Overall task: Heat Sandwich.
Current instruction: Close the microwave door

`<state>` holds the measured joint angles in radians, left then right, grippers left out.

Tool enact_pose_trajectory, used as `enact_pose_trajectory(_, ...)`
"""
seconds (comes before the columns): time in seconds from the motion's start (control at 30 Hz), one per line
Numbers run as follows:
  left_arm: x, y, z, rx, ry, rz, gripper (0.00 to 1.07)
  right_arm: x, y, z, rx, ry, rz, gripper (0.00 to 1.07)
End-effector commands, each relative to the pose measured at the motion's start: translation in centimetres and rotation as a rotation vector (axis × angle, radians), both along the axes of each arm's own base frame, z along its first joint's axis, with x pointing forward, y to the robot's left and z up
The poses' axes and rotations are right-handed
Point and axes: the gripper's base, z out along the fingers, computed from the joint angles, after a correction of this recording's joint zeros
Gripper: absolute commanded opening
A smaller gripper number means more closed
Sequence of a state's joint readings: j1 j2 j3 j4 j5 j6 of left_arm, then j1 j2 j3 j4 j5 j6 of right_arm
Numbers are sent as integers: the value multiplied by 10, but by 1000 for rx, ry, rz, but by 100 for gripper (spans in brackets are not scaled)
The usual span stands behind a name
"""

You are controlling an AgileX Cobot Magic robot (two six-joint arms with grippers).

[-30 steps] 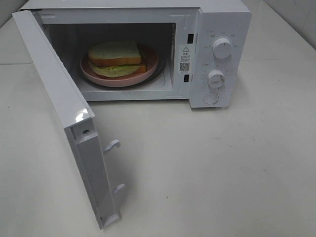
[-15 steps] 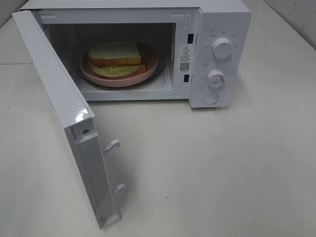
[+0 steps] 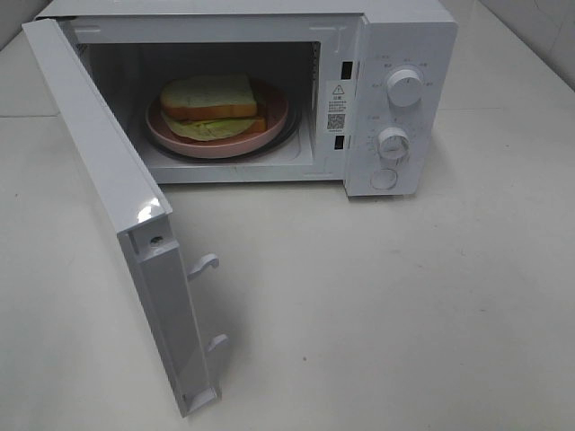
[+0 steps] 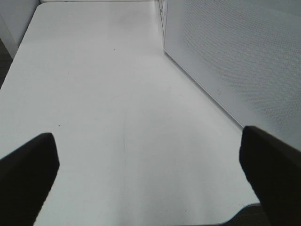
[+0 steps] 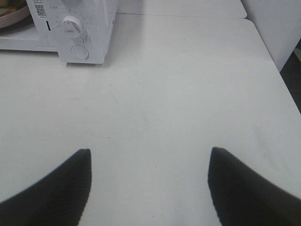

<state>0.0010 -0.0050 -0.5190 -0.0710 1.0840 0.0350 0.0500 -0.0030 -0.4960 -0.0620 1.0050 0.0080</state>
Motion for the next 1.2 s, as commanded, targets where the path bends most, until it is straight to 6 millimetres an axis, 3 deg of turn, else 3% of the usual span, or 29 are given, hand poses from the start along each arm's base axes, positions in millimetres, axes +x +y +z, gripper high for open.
enact_pose_trajectory(0.03,-2,0,1,-2,-27,-5,100,-4,0,0,4,-37,-2,69)
enact_pose_trajectory(1.2,0,0,2,-4,-25,-4,100,-4,0,0,4,-38,-2,69)
